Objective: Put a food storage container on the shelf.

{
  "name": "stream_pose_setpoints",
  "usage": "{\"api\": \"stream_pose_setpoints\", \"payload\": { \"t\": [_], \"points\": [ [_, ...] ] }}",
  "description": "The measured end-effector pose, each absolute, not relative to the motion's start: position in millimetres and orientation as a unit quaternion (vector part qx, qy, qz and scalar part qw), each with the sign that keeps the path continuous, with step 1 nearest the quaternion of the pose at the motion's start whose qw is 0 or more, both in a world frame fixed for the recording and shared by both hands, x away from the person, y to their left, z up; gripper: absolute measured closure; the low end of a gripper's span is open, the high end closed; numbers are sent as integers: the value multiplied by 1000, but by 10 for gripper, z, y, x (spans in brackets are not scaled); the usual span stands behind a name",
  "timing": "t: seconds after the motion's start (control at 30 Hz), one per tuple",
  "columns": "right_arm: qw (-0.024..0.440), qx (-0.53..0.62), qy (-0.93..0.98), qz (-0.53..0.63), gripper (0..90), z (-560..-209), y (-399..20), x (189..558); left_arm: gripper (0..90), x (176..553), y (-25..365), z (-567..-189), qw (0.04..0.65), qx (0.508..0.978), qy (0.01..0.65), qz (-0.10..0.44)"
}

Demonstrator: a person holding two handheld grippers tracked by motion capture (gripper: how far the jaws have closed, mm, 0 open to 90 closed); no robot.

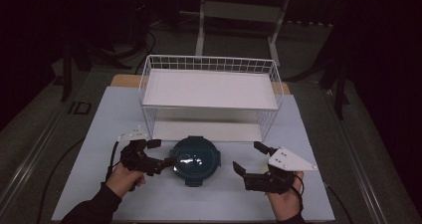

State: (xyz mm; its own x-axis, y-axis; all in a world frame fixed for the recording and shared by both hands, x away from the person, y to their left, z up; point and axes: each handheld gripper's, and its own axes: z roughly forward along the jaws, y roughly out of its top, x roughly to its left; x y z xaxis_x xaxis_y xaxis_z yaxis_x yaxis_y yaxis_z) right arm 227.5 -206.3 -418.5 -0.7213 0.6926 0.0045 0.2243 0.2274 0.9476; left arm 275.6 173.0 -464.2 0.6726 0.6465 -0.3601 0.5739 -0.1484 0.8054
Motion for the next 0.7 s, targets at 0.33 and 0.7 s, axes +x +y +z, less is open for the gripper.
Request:
{"api": "stream_pose_setpoints", "payload": {
  "t": [0.33,0.7],
  "points": [
    [173,320,764,533,103,-4361,-1831,2518,27,2987,1796,-4902,474,749,463,-25],
    [148,342,769,519,103,-4519,-1770,2574,167,3101,1779,-5038,437,738,507,-89]
  ]
}}
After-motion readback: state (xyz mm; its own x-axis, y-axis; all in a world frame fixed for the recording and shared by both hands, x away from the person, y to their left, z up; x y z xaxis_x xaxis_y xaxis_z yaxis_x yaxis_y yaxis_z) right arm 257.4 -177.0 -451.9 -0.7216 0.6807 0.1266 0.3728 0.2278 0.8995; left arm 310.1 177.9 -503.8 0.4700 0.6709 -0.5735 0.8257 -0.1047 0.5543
